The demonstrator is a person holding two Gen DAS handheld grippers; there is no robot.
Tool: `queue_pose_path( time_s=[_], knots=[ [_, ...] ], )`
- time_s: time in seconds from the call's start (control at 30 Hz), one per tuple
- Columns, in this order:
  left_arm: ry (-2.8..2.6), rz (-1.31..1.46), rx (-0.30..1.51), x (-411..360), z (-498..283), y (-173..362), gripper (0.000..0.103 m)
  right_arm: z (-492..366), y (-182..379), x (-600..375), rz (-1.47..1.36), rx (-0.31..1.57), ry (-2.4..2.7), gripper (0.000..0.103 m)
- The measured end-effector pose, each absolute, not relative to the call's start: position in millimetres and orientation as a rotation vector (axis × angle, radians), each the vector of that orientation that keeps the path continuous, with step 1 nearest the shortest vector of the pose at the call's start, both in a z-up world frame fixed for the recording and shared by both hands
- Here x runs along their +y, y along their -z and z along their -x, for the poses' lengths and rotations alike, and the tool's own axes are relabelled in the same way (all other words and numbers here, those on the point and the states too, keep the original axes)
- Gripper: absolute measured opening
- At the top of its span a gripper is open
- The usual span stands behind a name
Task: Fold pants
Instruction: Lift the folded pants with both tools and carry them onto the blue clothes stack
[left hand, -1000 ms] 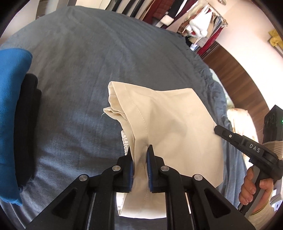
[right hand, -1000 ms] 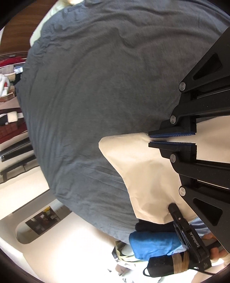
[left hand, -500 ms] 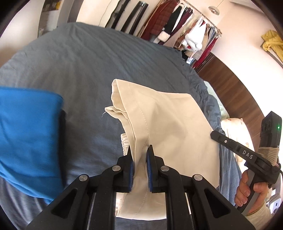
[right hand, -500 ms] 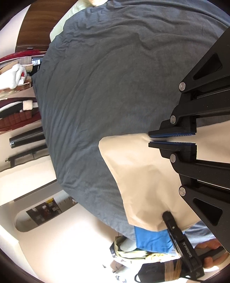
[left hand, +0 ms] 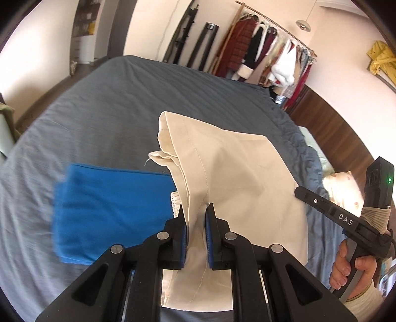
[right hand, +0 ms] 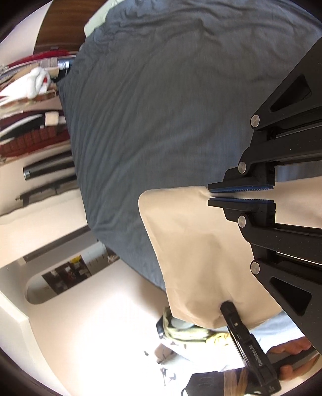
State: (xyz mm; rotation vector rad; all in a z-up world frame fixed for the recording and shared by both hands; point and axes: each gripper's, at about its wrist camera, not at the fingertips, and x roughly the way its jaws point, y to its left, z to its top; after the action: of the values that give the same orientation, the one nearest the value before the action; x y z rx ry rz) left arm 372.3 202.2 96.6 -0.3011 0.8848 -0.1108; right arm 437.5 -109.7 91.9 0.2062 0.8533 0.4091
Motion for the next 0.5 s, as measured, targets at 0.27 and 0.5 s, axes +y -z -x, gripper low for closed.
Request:
queue_pose_path(
  time_s=[0.27, 0.5],
  knots=[
    [0.051, 0.206, 0.891, 274, -374, -101, 0.013, -440, -74, -29, -0.275, 0.853, -0.486, 0.006],
    [0.047, 0.154, 0.933, 314, -388, -66, 0.012, -443, -35, 15, -0.295, 0.875, -0.485, 0.006]
  ],
)
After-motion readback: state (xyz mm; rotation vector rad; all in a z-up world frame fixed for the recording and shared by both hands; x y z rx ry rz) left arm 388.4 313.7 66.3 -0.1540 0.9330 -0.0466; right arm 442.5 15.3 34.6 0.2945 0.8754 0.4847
